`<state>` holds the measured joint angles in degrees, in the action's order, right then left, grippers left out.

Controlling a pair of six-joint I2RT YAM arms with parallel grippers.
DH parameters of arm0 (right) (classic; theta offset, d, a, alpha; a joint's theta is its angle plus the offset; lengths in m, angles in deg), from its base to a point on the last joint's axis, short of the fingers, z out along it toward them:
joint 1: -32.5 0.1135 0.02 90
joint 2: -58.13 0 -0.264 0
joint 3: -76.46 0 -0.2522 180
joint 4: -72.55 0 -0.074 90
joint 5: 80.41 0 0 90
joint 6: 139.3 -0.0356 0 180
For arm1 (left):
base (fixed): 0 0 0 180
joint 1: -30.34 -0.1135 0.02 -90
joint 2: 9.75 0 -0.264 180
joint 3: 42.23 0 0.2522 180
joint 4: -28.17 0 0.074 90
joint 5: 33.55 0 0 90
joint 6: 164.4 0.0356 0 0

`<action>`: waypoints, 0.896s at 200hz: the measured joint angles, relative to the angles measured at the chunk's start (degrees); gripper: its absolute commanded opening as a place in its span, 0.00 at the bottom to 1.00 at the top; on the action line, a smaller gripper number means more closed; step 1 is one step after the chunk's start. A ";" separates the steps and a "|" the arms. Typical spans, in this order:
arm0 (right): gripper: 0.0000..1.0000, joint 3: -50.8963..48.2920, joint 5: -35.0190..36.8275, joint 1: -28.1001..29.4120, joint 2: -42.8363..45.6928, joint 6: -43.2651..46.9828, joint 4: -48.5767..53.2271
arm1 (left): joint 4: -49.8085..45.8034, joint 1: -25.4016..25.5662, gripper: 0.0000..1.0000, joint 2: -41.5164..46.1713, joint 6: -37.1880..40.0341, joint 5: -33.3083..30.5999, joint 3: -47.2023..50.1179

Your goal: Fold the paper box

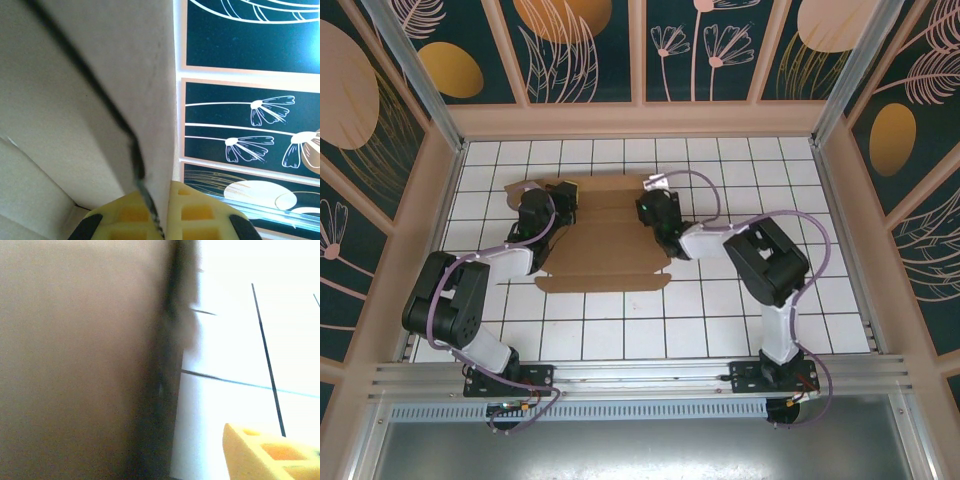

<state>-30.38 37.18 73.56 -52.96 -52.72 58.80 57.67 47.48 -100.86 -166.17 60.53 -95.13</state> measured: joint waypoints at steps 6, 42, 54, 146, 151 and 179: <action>0.74 -3.17 -1.03 -0.07 1.64 0.59 -2.43 | 0.00 0.00 0.00 0.00 0.00 0.00 0.00; 0.78 -15.91 -5.09 -0.26 10.25 3.89 -14.47 | -0.33 0.00 0.00 0.00 0.11 -0.04 -0.22; 0.77 -19.02 -6.43 -0.66 13.44 4.15 -17.84 | -0.79 0.00 0.00 0.00 0.11 -0.04 -0.50; 0.74 -22.86 -19.54 -7.50 20.04 5.31 -17.77 | -9.33 2.97 0.00 3.56 -4.09 -4.24 -1.95; 0.74 -22.53 -20.57 -7.50 19.91 5.70 -17.22 | -10.29 3.32 0.00 4.07 -4.55 -4.83 -1.99; 0.74 -19.23 -22.99 -7.48 17.79 6.12 -14.05 | -15.45 4.90 0.00 7.08 -6.73 -8.00 -2.05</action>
<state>-49.61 14.19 66.08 -35.17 -46.60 44.75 42.22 52.38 -93.78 -172.90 52.53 -97.18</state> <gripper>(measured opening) 0.737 0.051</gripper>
